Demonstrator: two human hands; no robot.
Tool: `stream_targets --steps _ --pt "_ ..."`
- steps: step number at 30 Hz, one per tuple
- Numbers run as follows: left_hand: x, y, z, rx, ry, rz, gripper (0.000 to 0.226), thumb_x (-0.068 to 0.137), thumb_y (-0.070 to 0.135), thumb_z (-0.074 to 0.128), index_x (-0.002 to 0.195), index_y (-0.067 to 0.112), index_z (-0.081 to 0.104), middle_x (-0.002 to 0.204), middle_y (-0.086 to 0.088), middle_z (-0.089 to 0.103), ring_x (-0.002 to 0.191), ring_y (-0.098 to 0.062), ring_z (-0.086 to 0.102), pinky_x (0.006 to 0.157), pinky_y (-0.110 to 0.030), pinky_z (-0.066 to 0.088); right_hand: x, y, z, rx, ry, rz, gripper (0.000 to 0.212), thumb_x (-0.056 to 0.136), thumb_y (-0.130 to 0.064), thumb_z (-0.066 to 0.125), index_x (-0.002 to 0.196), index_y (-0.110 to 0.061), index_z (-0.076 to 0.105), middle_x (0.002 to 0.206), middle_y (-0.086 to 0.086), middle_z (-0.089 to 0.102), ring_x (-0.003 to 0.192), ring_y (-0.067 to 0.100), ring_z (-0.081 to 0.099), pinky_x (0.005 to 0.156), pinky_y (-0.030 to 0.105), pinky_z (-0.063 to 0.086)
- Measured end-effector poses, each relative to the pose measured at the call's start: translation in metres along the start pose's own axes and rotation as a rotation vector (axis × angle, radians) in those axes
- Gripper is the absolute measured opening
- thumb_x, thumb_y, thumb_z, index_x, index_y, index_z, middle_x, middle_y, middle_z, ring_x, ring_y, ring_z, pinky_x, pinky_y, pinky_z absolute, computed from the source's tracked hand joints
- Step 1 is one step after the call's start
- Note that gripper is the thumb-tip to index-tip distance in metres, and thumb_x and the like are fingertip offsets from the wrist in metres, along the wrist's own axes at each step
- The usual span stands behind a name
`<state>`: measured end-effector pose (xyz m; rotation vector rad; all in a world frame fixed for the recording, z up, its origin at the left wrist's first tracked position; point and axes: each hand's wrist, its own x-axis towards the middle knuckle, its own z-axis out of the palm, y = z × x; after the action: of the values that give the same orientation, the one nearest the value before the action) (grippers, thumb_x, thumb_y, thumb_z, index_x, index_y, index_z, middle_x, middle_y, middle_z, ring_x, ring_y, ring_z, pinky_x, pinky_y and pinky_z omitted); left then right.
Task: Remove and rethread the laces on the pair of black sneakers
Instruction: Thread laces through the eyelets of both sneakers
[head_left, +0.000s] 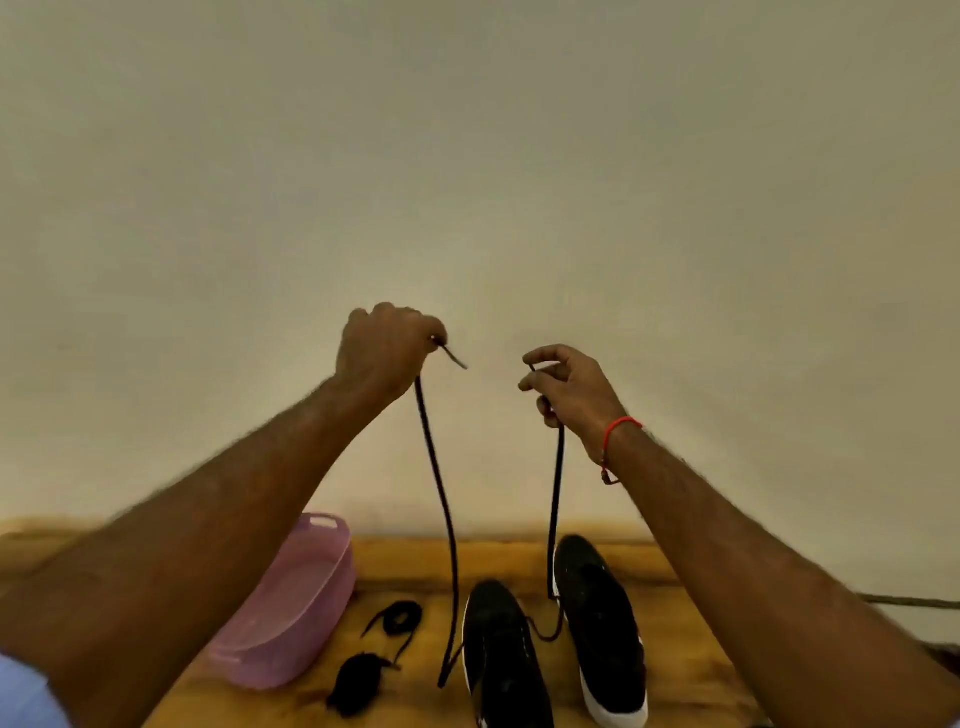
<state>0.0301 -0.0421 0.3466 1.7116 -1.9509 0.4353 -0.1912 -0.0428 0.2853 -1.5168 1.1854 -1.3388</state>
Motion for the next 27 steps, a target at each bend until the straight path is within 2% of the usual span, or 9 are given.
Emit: stream_targets --steps 3,9,12,15,17,19,21,24,27 --pt "-0.031 -0.025 0.058 -0.047 -0.126 -0.081 0.02 0.102 0.03 0.056 0.118 0.033 0.068 0.113 0.0 0.069 0.101 -0.027 0.064 0.08 -0.037 0.051 -0.019 0.055 0.006 -0.315 -0.087 0.018 0.022 0.094 -0.012 0.059 0.11 -0.026 0.062 0.087 -0.002 0.074 0.07 0.006 0.062 0.058 0.018 0.043" --pt "-0.134 -0.026 0.179 -0.362 -0.386 -0.203 0.02 0.103 0.021 0.047 0.118 0.025 0.035 0.084 -0.006 0.062 0.068 -0.024 0.06 0.065 -0.047 0.057 -0.056 0.162 0.015 -0.593 -0.28 0.147 0.019 0.094 -0.016 0.061 0.109 -0.027 0.065 0.089 -0.008 0.068 0.086 0.012 0.066 0.067 0.012 0.046" --pt "-0.179 -0.024 0.226 -0.451 -0.535 -0.254 0.015 0.099 0.009 0.041 0.103 0.023 0.045 0.08 -0.003 0.059 0.065 -0.022 0.056 0.06 -0.046 0.056 -0.068 0.209 0.021 -0.709 -0.382 0.203 0.019 0.097 -0.018 0.058 0.113 -0.021 0.067 0.098 -0.007 0.068 0.092 0.009 0.063 0.074 0.011 0.046" --pt "-0.208 -0.019 0.259 -0.623 -0.582 -0.396 0.019 0.103 0.009 0.042 0.099 0.022 0.057 0.093 -0.003 0.063 0.064 -0.018 0.061 0.046 -0.026 0.048 -0.072 0.246 0.03 -0.807 -0.44 0.222 0.019 0.099 -0.029 0.055 0.11 -0.022 0.069 0.105 0.001 0.07 0.095 0.015 0.065 0.086 0.028 0.054" --pt "-0.22 -0.014 0.272 -0.673 -0.535 -0.425 0.022 0.105 0.01 0.043 0.104 0.022 0.062 0.1 -0.002 0.065 0.077 -0.019 0.065 0.059 -0.02 0.048 -0.074 0.261 0.036 -0.89 -0.474 0.22 0.02 0.1 -0.036 0.051 0.107 -0.027 0.067 0.101 0.006 0.067 0.094 0.02 0.062 0.086 0.037 0.054" --pt "-0.227 -0.007 0.283 -0.626 -0.519 -0.383 0.026 0.106 0.018 0.044 0.119 0.019 0.066 0.115 -0.001 0.065 0.107 -0.02 0.063 0.085 -0.023 0.047 -0.073 0.269 0.042 -0.973 -0.54 0.207 0.022 0.101 -0.033 0.049 0.11 -0.024 0.067 0.1 0.008 0.064 0.099 0.026 0.056 0.087 0.04 0.05" --pt "-0.228 0.002 0.287 -0.56 -0.604 -0.356 0.043 0.104 0.038 0.049 0.141 0.017 0.055 0.132 -0.003 0.056 0.122 -0.021 0.056 0.099 -0.028 0.044 -0.071 0.271 0.046 -1.002 -0.581 0.185 0.021 0.101 -0.03 0.05 0.112 -0.022 0.067 0.101 0.009 0.065 0.105 0.028 0.054 0.088 0.04 0.047" --pt "-0.231 0.013 0.289 -0.441 -0.74 -0.362 0.078 0.094 0.058 0.055 0.157 0.02 0.028 0.137 -0.005 0.037 0.12 -0.026 0.055 0.092 -0.035 0.052 -0.069 0.269 0.051 -1.033 -0.55 0.19 0.019 0.099 -0.032 0.055 0.11 -0.021 0.066 0.104 0.008 0.061 0.104 0.027 0.056 0.089 0.038 0.049" --pt "-0.235 0.014 0.295 -0.41 -0.727 -0.402 0.083 0.091 0.056 0.057 0.157 0.022 0.019 0.135 -0.005 0.03 0.11 -0.027 0.058 0.078 -0.037 0.054 -0.068 0.268 0.052 -1.06 -0.552 0.205 0.011 0.096 -0.033 0.058 0.095 -0.023 0.063 0.096 0.003 0.06 0.094 0.023 0.06 0.084 0.039 0.053"
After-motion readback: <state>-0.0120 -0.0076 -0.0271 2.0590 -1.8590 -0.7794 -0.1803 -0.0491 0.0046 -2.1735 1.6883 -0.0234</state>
